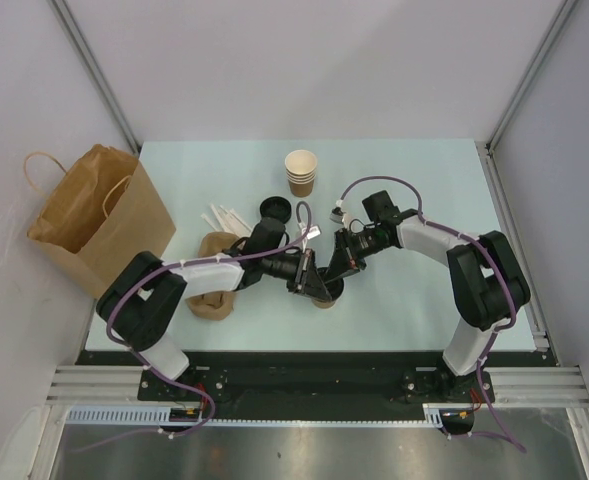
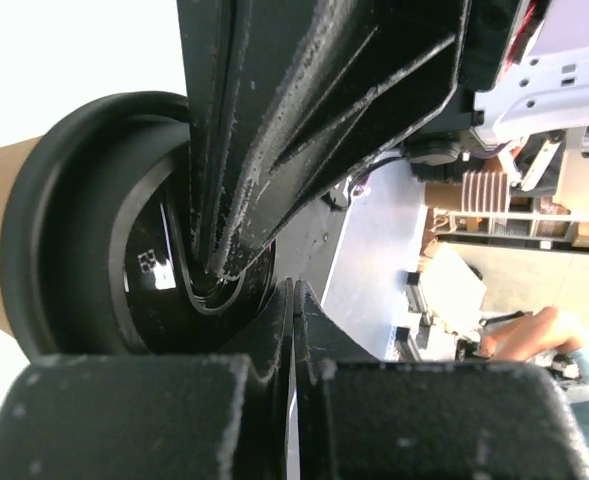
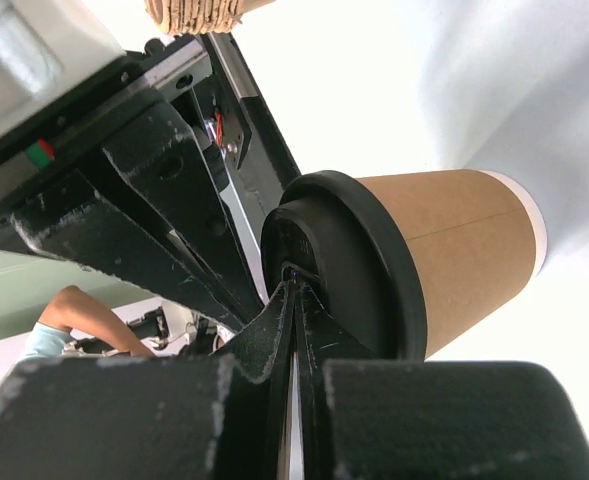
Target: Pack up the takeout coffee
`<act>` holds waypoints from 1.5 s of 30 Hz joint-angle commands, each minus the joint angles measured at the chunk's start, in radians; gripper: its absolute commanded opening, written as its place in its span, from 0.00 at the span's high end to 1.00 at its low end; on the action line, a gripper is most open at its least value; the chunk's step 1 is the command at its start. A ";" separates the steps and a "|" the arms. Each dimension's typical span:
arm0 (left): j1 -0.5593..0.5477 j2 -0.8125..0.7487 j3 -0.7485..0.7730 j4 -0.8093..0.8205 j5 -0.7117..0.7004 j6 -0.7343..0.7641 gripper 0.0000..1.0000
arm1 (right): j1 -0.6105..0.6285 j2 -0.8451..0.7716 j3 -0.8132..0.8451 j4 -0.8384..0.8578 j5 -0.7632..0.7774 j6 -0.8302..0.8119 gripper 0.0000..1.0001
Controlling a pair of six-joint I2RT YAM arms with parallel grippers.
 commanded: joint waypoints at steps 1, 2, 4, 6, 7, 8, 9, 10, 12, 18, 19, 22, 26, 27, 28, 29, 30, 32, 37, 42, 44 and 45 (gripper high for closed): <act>0.006 -0.029 -0.037 0.201 0.073 -0.123 1.00 | 0.002 0.008 0.014 0.008 0.038 -0.011 0.97; 0.003 -0.043 -0.051 0.245 0.087 -0.159 1.00 | 0.004 0.005 0.014 0.007 0.039 -0.011 0.97; 0.003 -0.064 -0.063 0.339 0.110 -0.249 1.00 | 0.009 0.002 0.014 0.002 0.044 -0.017 0.97; 0.003 -0.093 -0.076 0.391 0.111 -0.306 1.00 | 0.012 0.001 0.014 0.001 0.047 -0.017 0.97; 0.001 -0.101 -0.074 0.387 0.108 -0.306 1.00 | 0.013 0.001 0.014 0.001 0.049 -0.019 0.97; 0.001 -0.109 -0.071 0.381 0.104 -0.303 1.00 | 0.016 -0.001 0.014 0.002 0.049 -0.019 0.97; 0.001 -0.113 -0.067 0.359 0.099 -0.287 1.00 | 0.016 -0.001 0.014 0.002 0.050 -0.017 0.97; 0.001 -0.114 -0.059 0.329 0.093 -0.267 1.00 | 0.018 -0.001 0.014 0.002 0.052 -0.017 0.97; 0.001 -0.100 -0.044 0.273 0.079 -0.224 1.00 | 0.018 -0.001 0.014 0.002 0.055 -0.017 0.97; 0.012 -0.025 -0.040 0.221 0.044 -0.191 1.00 | 0.019 0.002 0.014 0.001 0.061 -0.017 0.97; 0.020 -0.005 -0.039 0.213 0.036 -0.187 1.00 | 0.019 0.002 0.014 -0.001 0.062 -0.019 0.97; 0.040 0.034 -0.042 0.172 0.003 -0.168 1.00 | 0.019 0.008 0.014 -0.005 0.064 -0.023 0.97; 0.060 0.051 -0.077 0.120 -0.047 -0.174 1.00 | 0.018 0.014 0.014 -0.008 0.064 -0.026 0.97; 0.061 0.051 -0.083 0.117 -0.051 -0.178 1.00 | 0.018 0.016 0.014 -0.010 0.064 -0.026 0.97; 0.061 0.052 -0.088 0.114 -0.057 -0.179 1.00 | 0.016 0.018 0.014 -0.010 0.064 -0.028 0.97; 0.061 0.052 -0.099 0.120 -0.060 -0.185 1.00 | 0.018 0.019 0.014 -0.015 0.065 -0.028 0.97; 0.061 0.054 -0.100 0.117 -0.065 -0.184 1.00 | 0.016 0.019 0.014 -0.015 0.064 -0.029 0.97; 0.061 0.064 -0.103 0.106 -0.074 -0.181 1.00 | 0.019 0.021 0.014 -0.016 0.065 -0.034 0.97; 0.055 0.040 -0.105 0.126 -0.065 -0.178 1.00 | 0.019 0.016 0.014 -0.002 0.061 -0.026 0.97; 0.006 -0.096 -0.059 0.184 0.027 -0.190 0.98 | 0.021 -0.034 0.014 0.038 -0.020 -0.013 0.91; 0.001 -0.175 -0.041 0.158 0.030 -0.167 0.90 | 0.019 -0.054 0.015 0.067 -0.063 0.015 0.86; 0.000 -0.202 -0.039 0.158 0.033 -0.164 0.86 | 0.019 -0.068 0.015 0.080 -0.089 0.029 0.84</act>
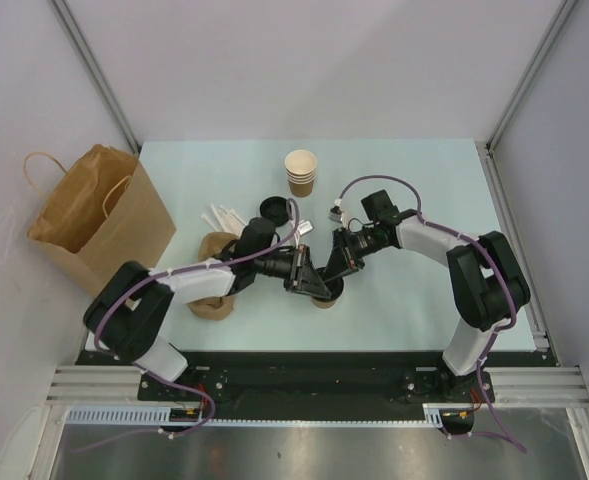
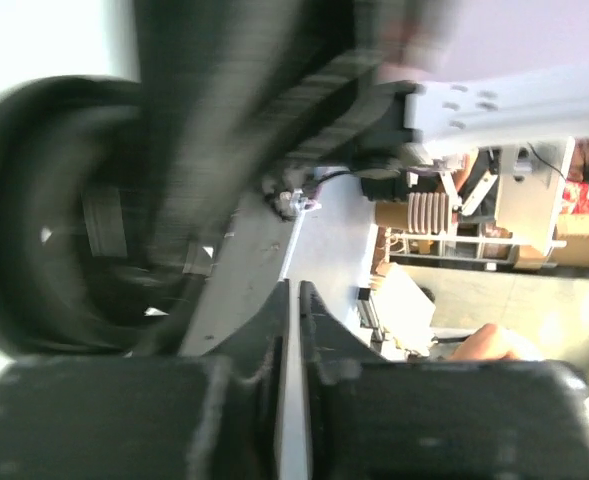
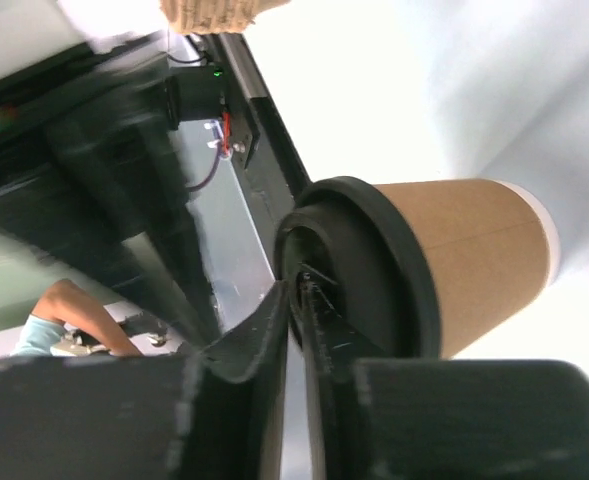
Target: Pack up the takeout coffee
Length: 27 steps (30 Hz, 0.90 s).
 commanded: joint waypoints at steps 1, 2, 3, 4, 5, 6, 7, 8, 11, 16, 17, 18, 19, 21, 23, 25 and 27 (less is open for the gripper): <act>-0.015 -0.200 0.035 0.005 0.018 0.048 0.83 | 0.007 -0.090 0.014 0.095 -0.086 0.035 0.81; -0.017 -0.219 0.056 -0.037 0.019 0.077 0.77 | 0.008 -0.108 0.014 0.115 -0.093 0.051 0.75; -0.015 -0.236 0.069 -0.060 0.035 0.091 0.74 | 0.007 -0.122 0.016 0.140 -0.110 0.085 0.70; -0.014 -0.252 0.079 -0.098 0.042 0.102 0.71 | 0.005 -0.149 0.017 0.180 -0.119 0.107 0.65; -0.012 -0.283 0.104 -0.125 0.050 0.126 0.63 | 0.004 -0.163 0.026 0.195 -0.129 0.119 0.57; -0.005 -0.301 0.118 -0.151 0.058 0.143 0.59 | -0.002 -0.174 0.034 0.207 -0.144 0.143 0.52; 0.002 -0.320 0.133 -0.181 0.065 0.163 0.54 | -0.006 -0.200 0.042 0.212 -0.149 0.147 0.47; 0.009 -0.353 0.171 -0.259 0.067 0.219 0.45 | -0.010 -0.212 0.052 0.205 -0.143 0.145 0.31; 0.055 -0.400 0.272 -0.496 0.029 0.401 0.27 | -0.030 -0.264 0.107 0.065 -0.030 0.031 0.15; 0.192 -0.457 0.414 -0.830 -0.074 0.623 0.04 | 0.014 -0.357 0.149 -0.153 0.417 -0.174 0.00; 0.219 -0.469 0.435 -0.855 -0.094 0.664 0.02 | 0.042 -0.370 0.149 -0.168 0.521 -0.203 0.00; 0.277 -0.507 0.437 -0.866 -0.099 0.680 0.00 | 0.054 -0.378 0.149 -0.183 0.567 -0.227 0.00; 0.305 -0.524 0.442 -0.893 -0.108 0.713 0.00 | 0.089 -0.383 0.149 -0.203 0.607 -0.257 0.00; 0.354 -0.555 0.455 -0.944 -0.137 0.767 0.00 | 0.123 -0.384 0.149 -0.222 0.692 -0.280 0.00; 0.364 -0.569 0.475 -1.024 -0.168 0.833 0.01 | 0.183 -0.384 0.151 -0.223 0.756 -0.303 0.00; 0.367 -0.605 0.454 -1.041 -0.203 0.849 0.00 | 0.226 -0.372 0.149 -0.220 0.811 -0.321 0.00; 0.370 -0.633 0.426 -1.030 -0.208 0.843 0.01 | 0.283 -0.354 0.151 -0.216 0.873 -0.340 0.00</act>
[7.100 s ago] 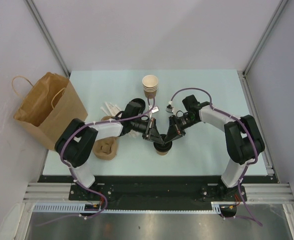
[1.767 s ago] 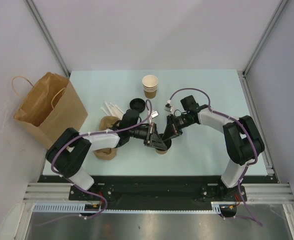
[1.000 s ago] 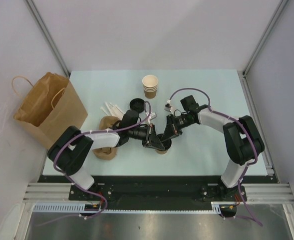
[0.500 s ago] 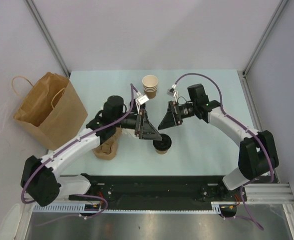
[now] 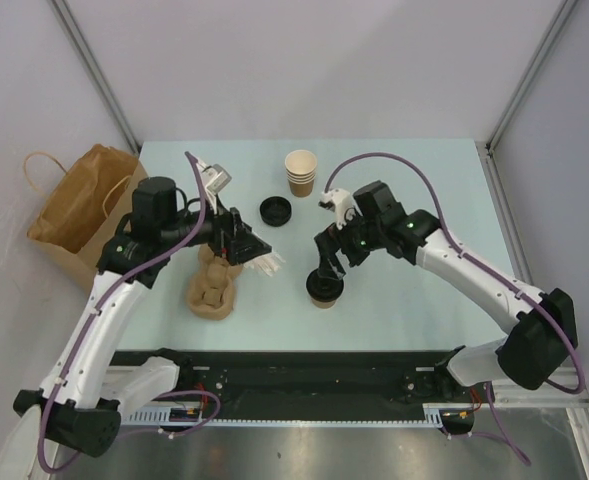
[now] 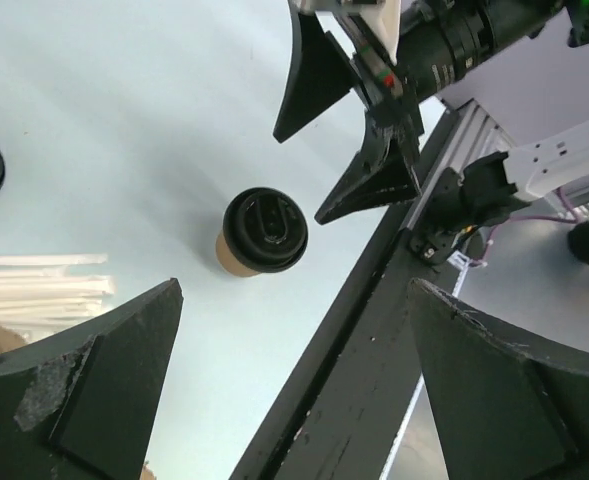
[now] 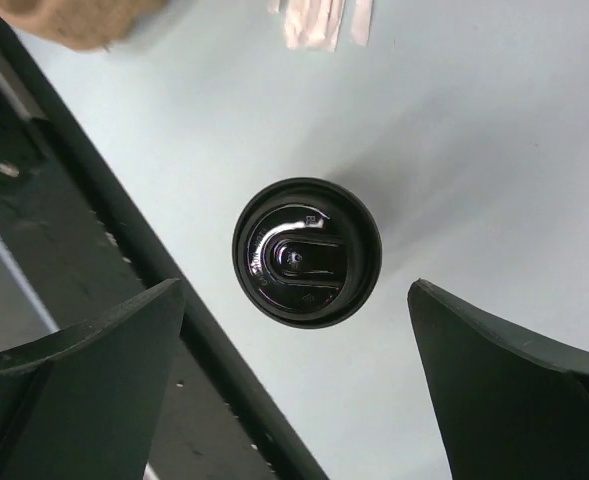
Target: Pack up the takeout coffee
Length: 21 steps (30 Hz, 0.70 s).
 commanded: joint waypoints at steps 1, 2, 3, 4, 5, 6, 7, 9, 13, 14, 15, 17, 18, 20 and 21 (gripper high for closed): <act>0.009 -0.075 -0.031 -0.077 -0.052 0.092 0.01 | 0.097 0.024 0.029 -0.022 0.216 -0.087 0.00; 0.009 -0.081 -0.039 -0.072 -0.051 0.087 0.01 | 0.106 0.032 0.031 -0.024 0.225 -0.091 0.00; 0.009 -0.083 -0.045 -0.069 -0.049 0.084 0.01 | 0.123 0.041 0.031 -0.030 0.224 -0.091 0.00; 0.009 -0.083 -0.049 -0.063 -0.048 0.080 0.01 | 0.128 0.052 0.029 -0.033 0.222 -0.091 0.00; 0.010 -0.080 -0.049 -0.059 -0.046 0.077 0.01 | 0.134 0.061 0.029 -0.035 0.219 -0.091 0.00; 0.011 -0.080 -0.047 -0.054 -0.043 0.072 0.01 | 0.143 0.065 0.029 -0.032 0.222 -0.093 0.00; 0.011 -0.075 -0.045 -0.040 -0.033 0.063 0.01 | 0.146 0.079 0.031 -0.032 0.230 -0.094 0.00; 0.011 -0.069 -0.041 -0.028 -0.023 0.054 0.00 | 0.154 0.090 0.029 -0.025 0.233 -0.097 0.00; 0.011 -0.067 -0.045 -0.022 -0.011 0.046 0.01 | 0.175 0.116 0.029 -0.021 0.229 -0.097 0.00; 0.011 -0.067 -0.047 -0.022 -0.011 0.046 0.00 | 0.174 0.124 0.029 -0.022 0.228 -0.097 0.00; 0.011 -0.070 -0.050 -0.019 -0.011 0.046 0.01 | 0.175 0.127 0.029 -0.021 0.227 -0.096 0.00; 0.011 -0.073 -0.055 -0.016 -0.009 0.044 0.00 | 0.174 0.141 0.029 -0.022 0.222 -0.094 0.00; 0.012 -0.072 -0.056 -0.013 -0.009 0.043 0.00 | 0.177 0.145 0.031 -0.022 0.221 -0.094 0.00; 0.012 -0.075 -0.058 -0.010 -0.009 0.040 0.01 | 0.181 0.153 0.029 -0.019 0.222 -0.096 0.00; 0.011 -0.075 -0.058 -0.006 -0.008 0.040 0.00 | 0.182 0.160 0.031 -0.016 0.224 -0.096 0.00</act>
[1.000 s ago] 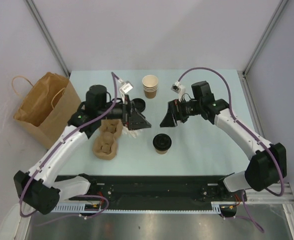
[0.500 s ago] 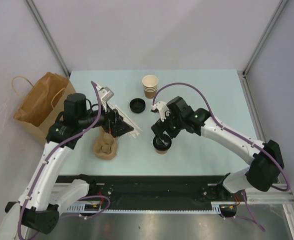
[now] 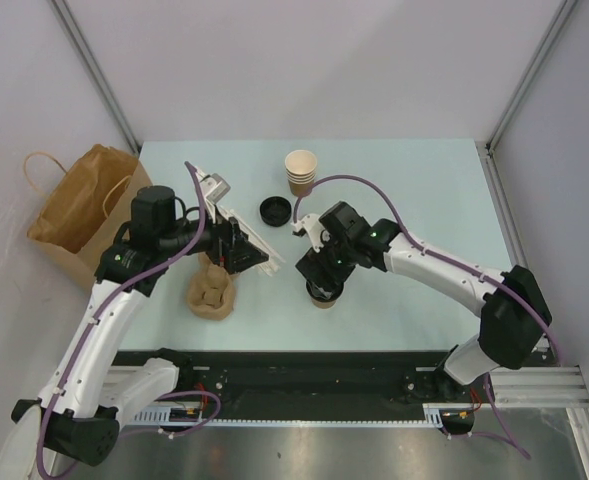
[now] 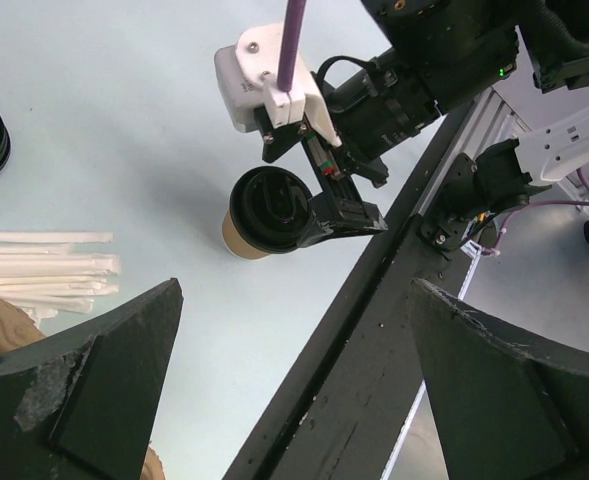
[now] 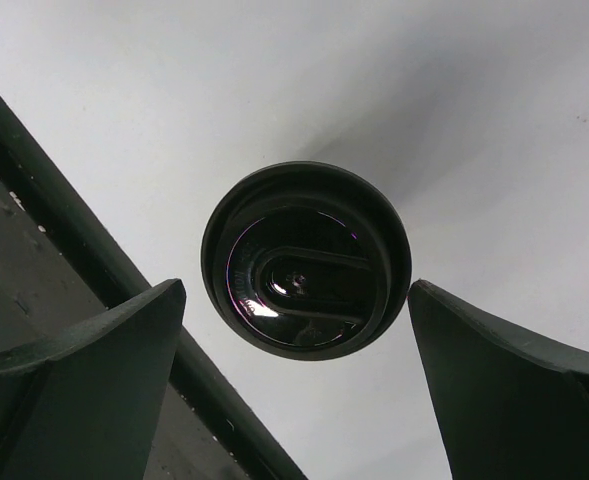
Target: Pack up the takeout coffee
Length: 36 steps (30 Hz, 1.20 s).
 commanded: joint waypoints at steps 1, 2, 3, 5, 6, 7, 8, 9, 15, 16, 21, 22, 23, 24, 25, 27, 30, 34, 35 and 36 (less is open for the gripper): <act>0.007 -0.009 -0.008 0.044 0.024 -0.005 0.00 | 0.012 0.022 0.029 0.017 0.014 -0.012 0.00; 0.007 -0.009 -0.010 0.044 0.025 -0.005 0.00 | 0.013 0.023 0.029 0.018 0.016 -0.011 0.00; 0.007 -0.010 -0.013 0.044 0.021 -0.002 0.00 | 0.018 0.026 0.029 0.023 0.019 -0.011 0.00; 0.008 -0.010 -0.017 0.052 0.019 -0.002 0.01 | 0.022 0.031 0.029 0.026 0.027 -0.014 0.00; 0.007 -0.009 -0.020 0.055 0.021 -0.005 0.01 | 0.024 0.034 0.029 0.026 0.031 -0.014 0.00; 0.007 -0.010 -0.022 0.058 0.019 -0.008 0.00 | 0.026 0.035 0.030 0.025 0.036 -0.014 0.00; 0.008 -0.009 -0.023 0.067 0.022 -0.013 0.00 | 0.027 0.036 0.030 0.025 0.037 -0.017 0.00; 0.007 -0.009 -0.027 0.068 0.022 -0.015 0.01 | 0.027 0.040 0.029 0.025 0.042 -0.017 0.01; 0.007 -0.010 -0.037 0.081 0.015 -0.013 0.01 | 0.029 0.049 0.030 0.028 0.059 -0.019 0.06; 0.007 -0.010 -0.039 0.084 0.015 -0.013 0.00 | 0.029 0.051 0.029 0.026 0.060 -0.019 0.07; 0.007 -0.006 -0.040 0.093 0.013 -0.016 0.00 | 0.033 0.042 0.029 0.025 0.067 -0.023 0.19; 0.007 -0.007 -0.040 0.096 0.013 -0.018 0.01 | 0.035 0.040 0.029 0.023 0.068 -0.023 0.21; 0.008 -0.004 -0.040 0.101 0.010 -0.019 0.00 | 0.036 0.039 0.029 0.023 0.074 -0.025 0.23; 0.007 -0.006 -0.040 0.099 0.010 -0.019 0.00 | 0.041 0.036 0.029 0.022 0.076 -0.026 0.24; 0.007 -0.006 -0.040 0.102 0.007 -0.021 0.00 | 0.042 0.034 0.029 0.022 0.080 -0.029 0.25; 0.007 -0.004 -0.040 0.101 0.005 -0.021 0.00 | 0.045 0.032 0.029 0.022 0.091 -0.031 0.26; 0.008 -0.006 -0.039 0.101 -0.001 -0.019 0.01 | 0.055 0.028 0.029 0.018 0.110 -0.038 0.28; 0.007 -0.004 -0.034 0.099 -0.004 -0.019 0.01 | 0.062 0.013 0.029 0.020 0.134 -0.045 0.30; 0.008 -0.006 -0.034 0.098 -0.004 -0.018 0.01 | 0.062 0.005 0.029 0.022 0.140 -0.046 0.31; 0.007 -0.006 -0.033 0.096 -0.004 -0.018 0.01 | 0.059 0.000 0.029 0.020 0.145 -0.048 0.31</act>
